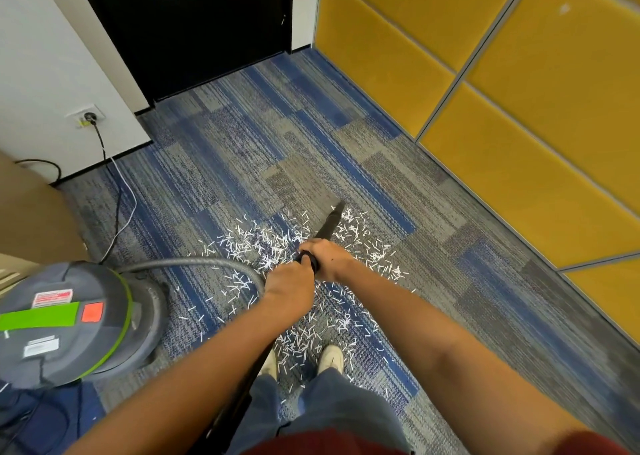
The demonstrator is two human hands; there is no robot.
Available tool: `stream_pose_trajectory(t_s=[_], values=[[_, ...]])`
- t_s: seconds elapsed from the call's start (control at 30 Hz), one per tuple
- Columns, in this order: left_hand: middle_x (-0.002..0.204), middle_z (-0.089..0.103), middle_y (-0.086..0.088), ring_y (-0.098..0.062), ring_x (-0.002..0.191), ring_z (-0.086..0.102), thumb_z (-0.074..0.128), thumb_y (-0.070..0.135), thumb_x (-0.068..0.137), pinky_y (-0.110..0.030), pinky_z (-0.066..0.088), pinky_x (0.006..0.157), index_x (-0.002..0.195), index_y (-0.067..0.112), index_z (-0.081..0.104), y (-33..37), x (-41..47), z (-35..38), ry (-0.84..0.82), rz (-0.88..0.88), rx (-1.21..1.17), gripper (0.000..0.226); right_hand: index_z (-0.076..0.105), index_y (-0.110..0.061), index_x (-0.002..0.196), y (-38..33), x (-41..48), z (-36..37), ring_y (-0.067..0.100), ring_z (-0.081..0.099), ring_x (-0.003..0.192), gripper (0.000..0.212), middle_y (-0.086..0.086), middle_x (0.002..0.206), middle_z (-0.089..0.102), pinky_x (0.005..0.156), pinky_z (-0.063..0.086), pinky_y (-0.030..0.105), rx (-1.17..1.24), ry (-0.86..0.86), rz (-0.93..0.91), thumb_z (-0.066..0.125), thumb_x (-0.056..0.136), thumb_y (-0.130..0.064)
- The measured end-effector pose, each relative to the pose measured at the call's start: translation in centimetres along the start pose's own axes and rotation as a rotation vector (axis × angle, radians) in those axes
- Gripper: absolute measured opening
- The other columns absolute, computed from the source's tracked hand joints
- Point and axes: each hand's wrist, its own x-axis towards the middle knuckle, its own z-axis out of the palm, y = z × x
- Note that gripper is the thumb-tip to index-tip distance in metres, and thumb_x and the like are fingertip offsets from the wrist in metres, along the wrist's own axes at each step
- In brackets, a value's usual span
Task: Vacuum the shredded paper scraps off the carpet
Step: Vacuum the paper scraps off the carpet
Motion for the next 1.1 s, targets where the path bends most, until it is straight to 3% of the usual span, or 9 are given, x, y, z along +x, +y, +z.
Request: stream_pose_trajectory(t_s=[0.2, 0.3, 0.53, 0.8, 1.1], values=[[0.125, 0.053, -0.011, -0.025, 0.114, 0.052, 0.045, 0.009, 0.095, -0.032, 0.046, 0.083, 0.149, 0.011, 0.015, 1.8, 0.3, -0.2, -0.019, 0.056, -0.011, 0.062, 0.058, -0.013, 0.109, 1.9, -1.9, -0.1, 0.024, 0.06, 0.099, 0.026, 0.008, 0.109, 0.06, 0.092, 0.05, 0.039, 0.0, 0.008, 0.063, 0.063, 0.083, -0.012], [0.125, 0.052, -0.01, -0.025, 0.114, 0.052, 0.047, 0.008, 0.095, -0.031, 0.046, 0.083, 0.149, 0.011, 0.016, 2.8, 0.3, -0.2, -0.018, 0.096, 0.004, 0.063, 0.056, -0.013, 0.101, 2.9, -2.8, 0.2, 0.026, 0.06, 0.095, 0.021, 0.009, 0.103, 0.06, 0.088, 0.05, 0.04, -0.014, 0.015, 0.075, 0.063, 0.082, -0.013], [0.118, 0.055, -0.009, -0.023, 0.106, 0.055, 0.045, 0.006, 0.096, -0.028, 0.042, 0.072, 0.151, 0.01, 0.006, 3.5, -0.1, 0.3, -0.011, 0.148, 0.06, 0.067, 0.054, -0.017, 0.095, 3.6, -3.9, 0.8, 0.023, 0.061, 0.089, 0.014, 0.006, 0.1, 0.059, 0.084, 0.054, 0.038, -0.008, 0.014, 0.133, 0.06, 0.085, -0.011], [0.12, 0.056, -0.01, -0.024, 0.107, 0.056, 0.041, 0.007, 0.097, -0.032, 0.048, 0.08, 0.15, 0.01, 0.013, 0.9, -0.4, 0.8, 0.019, 0.091, 0.001, 0.06, 0.052, -0.021, 0.091, 1.2, -2.0, 0.9, 0.019, 0.06, 0.087, 0.02, 0.003, 0.099, 0.06, 0.082, 0.054, 0.034, -0.02, -0.01, 0.066, 0.064, 0.081, -0.009], [0.116, 0.057, -0.011, -0.023, 0.101, 0.058, 0.046, 0.009, 0.096, -0.027, 0.047, 0.07, 0.15, 0.01, 0.012, -1.9, -0.9, 1.3, 0.013, -0.008, -0.04, 0.064, 0.056, -0.015, 0.096, -1.4, 0.4, 1.1, 0.019, 0.06, 0.088, 0.015, 0.003, 0.101, 0.059, 0.084, 0.054, 0.034, -0.084, -0.021, -0.013, 0.062, 0.084, -0.007]])
